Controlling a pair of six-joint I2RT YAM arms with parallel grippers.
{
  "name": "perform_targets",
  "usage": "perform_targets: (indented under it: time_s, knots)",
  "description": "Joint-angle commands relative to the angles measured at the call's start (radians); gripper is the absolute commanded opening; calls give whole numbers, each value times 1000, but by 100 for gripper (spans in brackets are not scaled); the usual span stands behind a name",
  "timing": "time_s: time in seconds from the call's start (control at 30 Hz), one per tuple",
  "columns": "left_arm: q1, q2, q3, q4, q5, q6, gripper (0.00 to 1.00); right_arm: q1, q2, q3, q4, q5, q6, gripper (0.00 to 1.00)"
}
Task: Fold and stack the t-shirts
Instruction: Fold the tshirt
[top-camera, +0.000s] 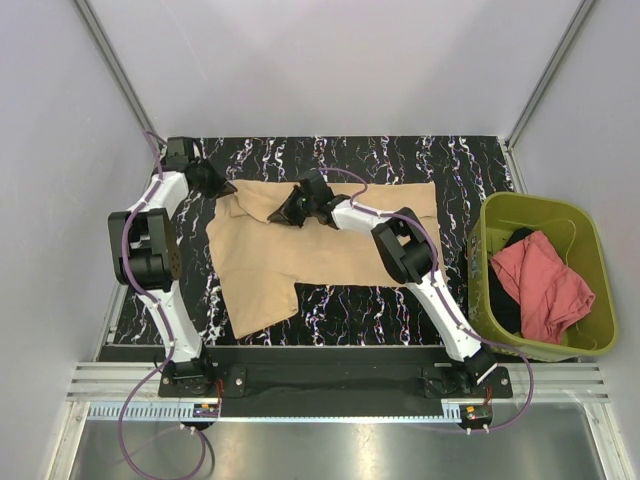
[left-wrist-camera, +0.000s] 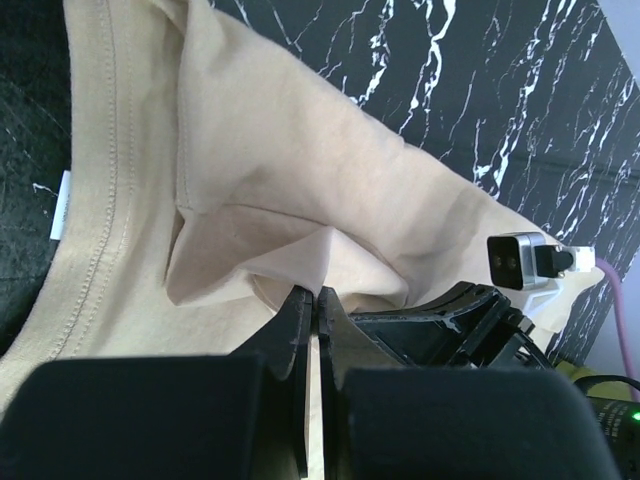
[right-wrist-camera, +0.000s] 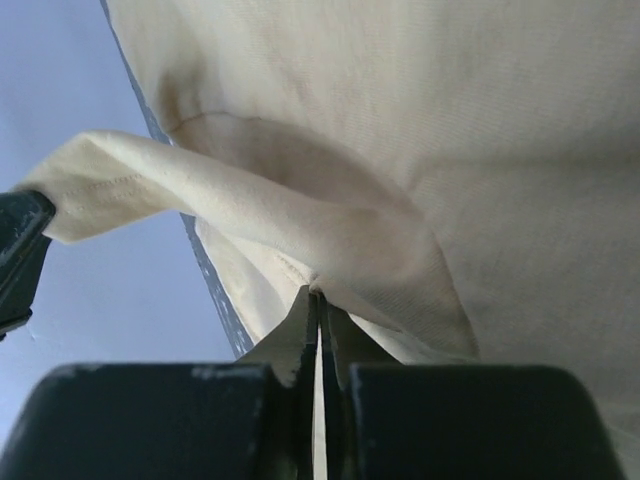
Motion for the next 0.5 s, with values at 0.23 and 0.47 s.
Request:
perform_targets:
  time_s: [0.23,0.47]
  knots:
    - [6,-130,-110,16,10,-5,0,-10,-164,-54,-112,-213,-92,0]
    - [6,-189,-177,-20,12,3,0,-51,-133,-13,-140,-382,-89,0]
